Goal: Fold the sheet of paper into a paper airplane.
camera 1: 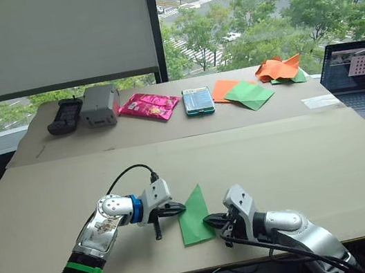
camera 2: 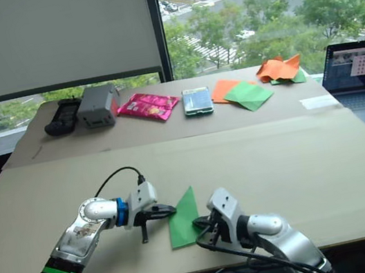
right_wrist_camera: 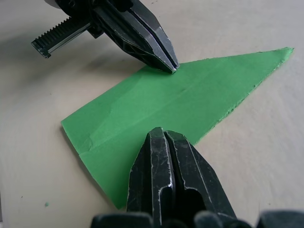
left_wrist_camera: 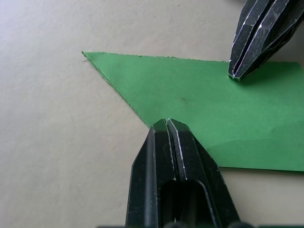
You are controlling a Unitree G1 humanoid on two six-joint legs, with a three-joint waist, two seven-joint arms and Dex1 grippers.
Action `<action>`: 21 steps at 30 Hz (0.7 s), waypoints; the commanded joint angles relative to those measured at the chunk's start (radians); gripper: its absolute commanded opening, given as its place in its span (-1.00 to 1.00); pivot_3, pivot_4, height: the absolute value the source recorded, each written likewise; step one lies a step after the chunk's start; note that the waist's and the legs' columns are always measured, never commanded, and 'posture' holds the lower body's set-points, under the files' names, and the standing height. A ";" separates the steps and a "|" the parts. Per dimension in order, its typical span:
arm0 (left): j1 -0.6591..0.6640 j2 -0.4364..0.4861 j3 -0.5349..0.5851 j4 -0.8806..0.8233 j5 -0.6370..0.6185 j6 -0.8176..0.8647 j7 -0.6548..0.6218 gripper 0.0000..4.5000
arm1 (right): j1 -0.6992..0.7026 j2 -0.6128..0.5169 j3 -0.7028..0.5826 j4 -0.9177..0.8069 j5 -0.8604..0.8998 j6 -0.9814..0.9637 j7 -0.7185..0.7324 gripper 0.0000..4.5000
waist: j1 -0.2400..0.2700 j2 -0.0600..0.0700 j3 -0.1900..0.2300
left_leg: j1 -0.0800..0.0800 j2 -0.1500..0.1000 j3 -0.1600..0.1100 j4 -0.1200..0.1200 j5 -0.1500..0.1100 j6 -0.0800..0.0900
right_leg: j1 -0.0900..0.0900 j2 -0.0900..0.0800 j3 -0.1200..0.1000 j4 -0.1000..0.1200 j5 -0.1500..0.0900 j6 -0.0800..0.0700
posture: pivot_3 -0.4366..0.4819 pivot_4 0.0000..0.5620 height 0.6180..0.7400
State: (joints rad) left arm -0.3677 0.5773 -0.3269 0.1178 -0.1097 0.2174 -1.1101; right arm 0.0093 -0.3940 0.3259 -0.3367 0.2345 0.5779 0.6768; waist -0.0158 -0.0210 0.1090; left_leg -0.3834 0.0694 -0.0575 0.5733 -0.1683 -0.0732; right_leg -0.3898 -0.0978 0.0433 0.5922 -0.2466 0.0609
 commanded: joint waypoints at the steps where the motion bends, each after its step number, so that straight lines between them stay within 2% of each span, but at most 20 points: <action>1: 0.017 0.018 -0.015 0.022 0.038 0.017 0.004 -0.98 | 0.078 -0.055 0.082 0.089 -0.024 0.074 0.030 -1.00 | 0.000 0.000 0.000 | 0.000 0.000 0.000 0.000 0.000 0.000 | 0.000 0.000 0.000 0.000 0.000 0.000 | -0.05 -0.47 0.64; 14: 0.018 0.017 -0.017 0.020 0.037 0.020 0.005 -0.98 | 0.090 -0.178 0.143 0.030 -0.037 0.076 0.087 -1.00 | 0.001 -0.002 -0.002 | 0.001 0.000 0.000 0.000 -0.003 -0.004 | 0.000 -0.001 -0.001 -0.002 -0.001 0.000 | -0.05 -0.47 0.64; 21: 0.019 0.017 -0.017 0.020 0.037 0.019 0.007 -0.98 | 0.090 -0.199 0.148 0.002 -0.024 0.074 0.100 -1.00 | 0.002 -0.002 -0.002 | 0.000 0.000 0.001 0.000 -0.003 -0.005 | 0.001 -0.001 -0.001 -0.003 -0.001 0.001 | -0.05 -0.47 0.64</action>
State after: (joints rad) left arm -0.3675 0.5783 -0.3301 0.1158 -0.1098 0.2180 -1.1107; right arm 0.0315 -0.5443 0.3740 -0.4252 0.2492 0.5777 0.7470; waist -0.0134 -0.0232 0.1068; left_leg -0.3830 0.0694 -0.0568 0.5732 -0.1717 -0.0780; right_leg -0.3891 -0.0990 0.0422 0.5887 -0.2479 0.0615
